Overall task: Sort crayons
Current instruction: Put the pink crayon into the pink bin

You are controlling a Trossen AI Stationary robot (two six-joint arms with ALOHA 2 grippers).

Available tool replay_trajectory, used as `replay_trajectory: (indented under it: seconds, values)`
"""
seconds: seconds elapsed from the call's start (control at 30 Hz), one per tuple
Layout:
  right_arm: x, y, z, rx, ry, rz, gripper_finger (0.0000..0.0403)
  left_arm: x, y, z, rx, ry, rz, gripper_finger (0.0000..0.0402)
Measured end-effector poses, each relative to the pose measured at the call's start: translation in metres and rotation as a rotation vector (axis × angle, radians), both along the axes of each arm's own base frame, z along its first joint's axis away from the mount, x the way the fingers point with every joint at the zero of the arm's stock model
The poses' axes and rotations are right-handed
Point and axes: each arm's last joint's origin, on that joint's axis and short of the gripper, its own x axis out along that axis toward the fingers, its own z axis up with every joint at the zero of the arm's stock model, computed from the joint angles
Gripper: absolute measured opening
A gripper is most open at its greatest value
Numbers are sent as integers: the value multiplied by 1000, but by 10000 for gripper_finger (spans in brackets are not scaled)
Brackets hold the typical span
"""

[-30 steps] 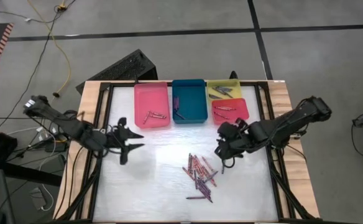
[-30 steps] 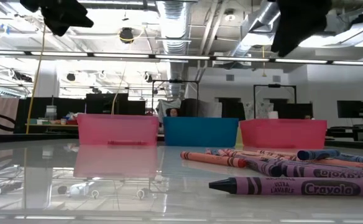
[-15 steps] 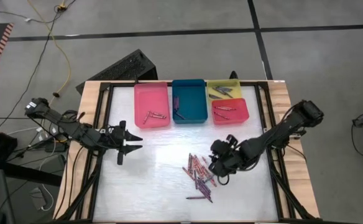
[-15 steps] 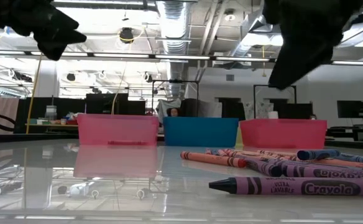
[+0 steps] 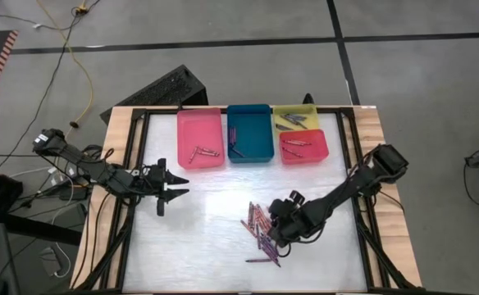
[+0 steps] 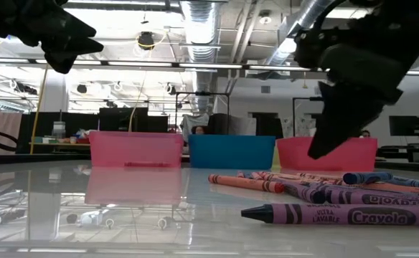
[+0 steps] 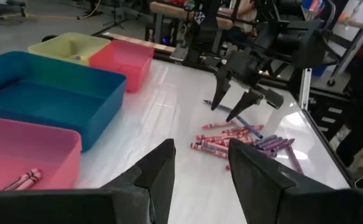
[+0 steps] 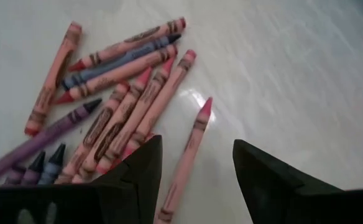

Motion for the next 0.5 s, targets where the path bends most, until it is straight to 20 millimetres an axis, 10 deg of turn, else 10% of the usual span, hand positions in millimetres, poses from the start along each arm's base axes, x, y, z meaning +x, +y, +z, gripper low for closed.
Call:
replay_trajectory:
  seconds: [0.5]
  values:
    - [-5, -13, -22, 20, 2, -73, 207, 0, 0, -3, 13, 26, 0, 139]
